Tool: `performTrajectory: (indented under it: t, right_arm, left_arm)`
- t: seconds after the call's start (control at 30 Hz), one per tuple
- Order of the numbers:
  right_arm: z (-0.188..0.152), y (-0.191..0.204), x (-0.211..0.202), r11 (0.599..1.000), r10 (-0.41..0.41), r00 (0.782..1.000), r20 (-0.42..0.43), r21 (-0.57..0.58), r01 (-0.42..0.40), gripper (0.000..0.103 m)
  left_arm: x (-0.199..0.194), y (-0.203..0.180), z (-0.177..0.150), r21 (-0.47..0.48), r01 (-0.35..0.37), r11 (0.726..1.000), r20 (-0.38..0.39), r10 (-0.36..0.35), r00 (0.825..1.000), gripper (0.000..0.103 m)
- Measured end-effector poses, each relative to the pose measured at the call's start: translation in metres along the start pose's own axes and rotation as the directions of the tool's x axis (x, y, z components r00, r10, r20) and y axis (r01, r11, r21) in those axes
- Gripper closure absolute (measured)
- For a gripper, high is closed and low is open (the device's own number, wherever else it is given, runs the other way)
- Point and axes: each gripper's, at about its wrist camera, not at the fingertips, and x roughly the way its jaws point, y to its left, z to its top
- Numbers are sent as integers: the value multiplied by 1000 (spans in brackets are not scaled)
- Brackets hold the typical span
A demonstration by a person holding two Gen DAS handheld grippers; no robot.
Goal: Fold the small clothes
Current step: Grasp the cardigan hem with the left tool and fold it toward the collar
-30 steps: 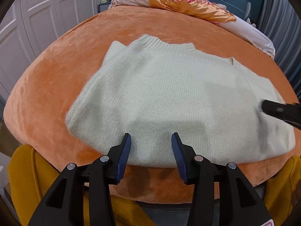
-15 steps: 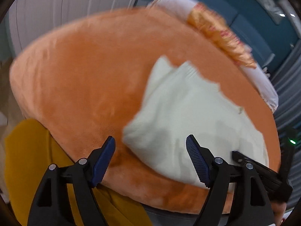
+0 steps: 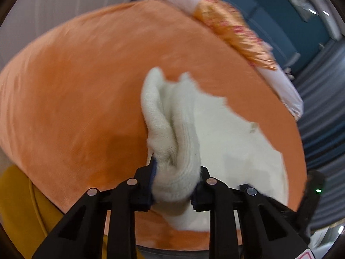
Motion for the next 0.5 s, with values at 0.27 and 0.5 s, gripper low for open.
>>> performTrajectory:
  t: [0.27,0.5]
  right_arm:
    - [-36,-39,-65,994,87,995,50,59,-90,51]
    - [-88,-150,-109,950,50,990,135,300,-89,51]
  left_arm:
    - [-29,-130,-13,272,72,960,64,-93,994,84]
    - [2,-249,-63,500,153,852,-10,-170,985,85]
